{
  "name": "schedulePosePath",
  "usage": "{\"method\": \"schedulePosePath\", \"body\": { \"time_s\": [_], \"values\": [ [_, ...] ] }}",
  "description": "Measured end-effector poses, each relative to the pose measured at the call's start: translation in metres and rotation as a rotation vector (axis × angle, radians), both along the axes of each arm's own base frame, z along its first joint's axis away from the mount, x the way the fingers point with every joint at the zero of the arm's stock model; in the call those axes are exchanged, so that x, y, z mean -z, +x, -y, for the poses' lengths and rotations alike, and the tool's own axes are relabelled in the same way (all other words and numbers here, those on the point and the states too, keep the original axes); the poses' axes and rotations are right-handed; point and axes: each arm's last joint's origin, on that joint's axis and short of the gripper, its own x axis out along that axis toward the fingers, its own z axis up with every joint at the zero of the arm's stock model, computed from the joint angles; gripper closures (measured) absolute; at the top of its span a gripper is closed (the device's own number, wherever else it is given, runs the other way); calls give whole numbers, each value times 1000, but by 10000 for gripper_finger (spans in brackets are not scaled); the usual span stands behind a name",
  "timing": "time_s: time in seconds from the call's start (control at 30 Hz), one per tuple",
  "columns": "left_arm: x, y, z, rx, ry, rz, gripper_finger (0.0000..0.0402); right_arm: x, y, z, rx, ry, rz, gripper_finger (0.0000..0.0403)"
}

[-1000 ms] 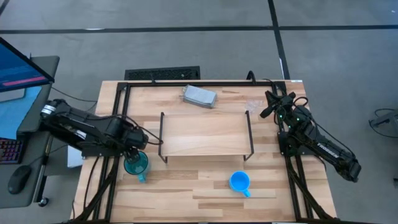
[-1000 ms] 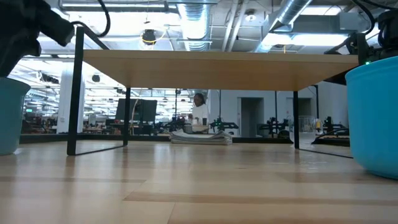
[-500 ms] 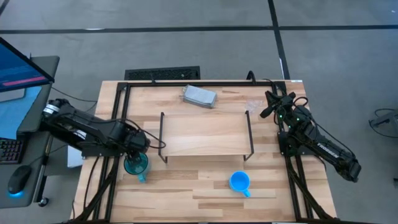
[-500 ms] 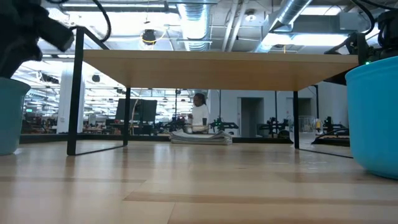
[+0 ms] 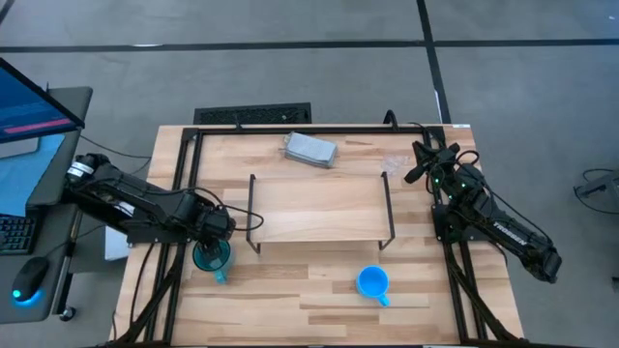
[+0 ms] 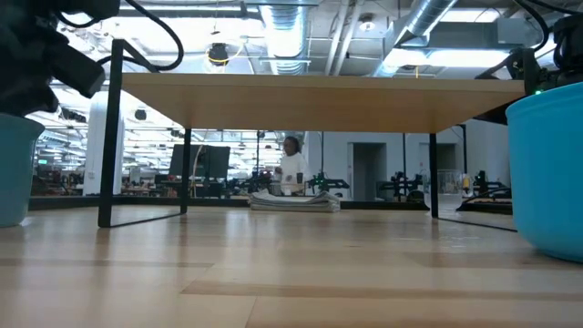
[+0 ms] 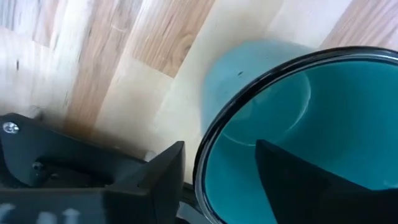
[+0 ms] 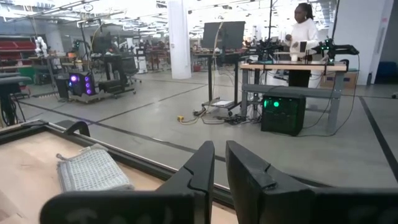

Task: Stack small to large cups/mugs on shelf
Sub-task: Put the blue mug on the shelf

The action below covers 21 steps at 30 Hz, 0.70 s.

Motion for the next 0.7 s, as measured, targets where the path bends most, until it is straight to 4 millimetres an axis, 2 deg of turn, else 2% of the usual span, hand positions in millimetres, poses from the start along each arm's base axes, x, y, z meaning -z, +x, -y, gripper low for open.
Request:
{"method": "schedulePosePath", "body": {
  "time_s": [0.37, 0.57, 0.7],
  "values": [
    [0, -1, -2, 56, 51, 9, 380, 0, 0, 0, 0, 0, 0, 340],
    [11, -5, -1, 49, -22, -33, 381, 0, 0, 0, 0, 0, 0, 340],
    [11, -6, -2, 42, -22, -26, 385, 0, 0, 0, 0, 0, 0, 340]
  ]
}}
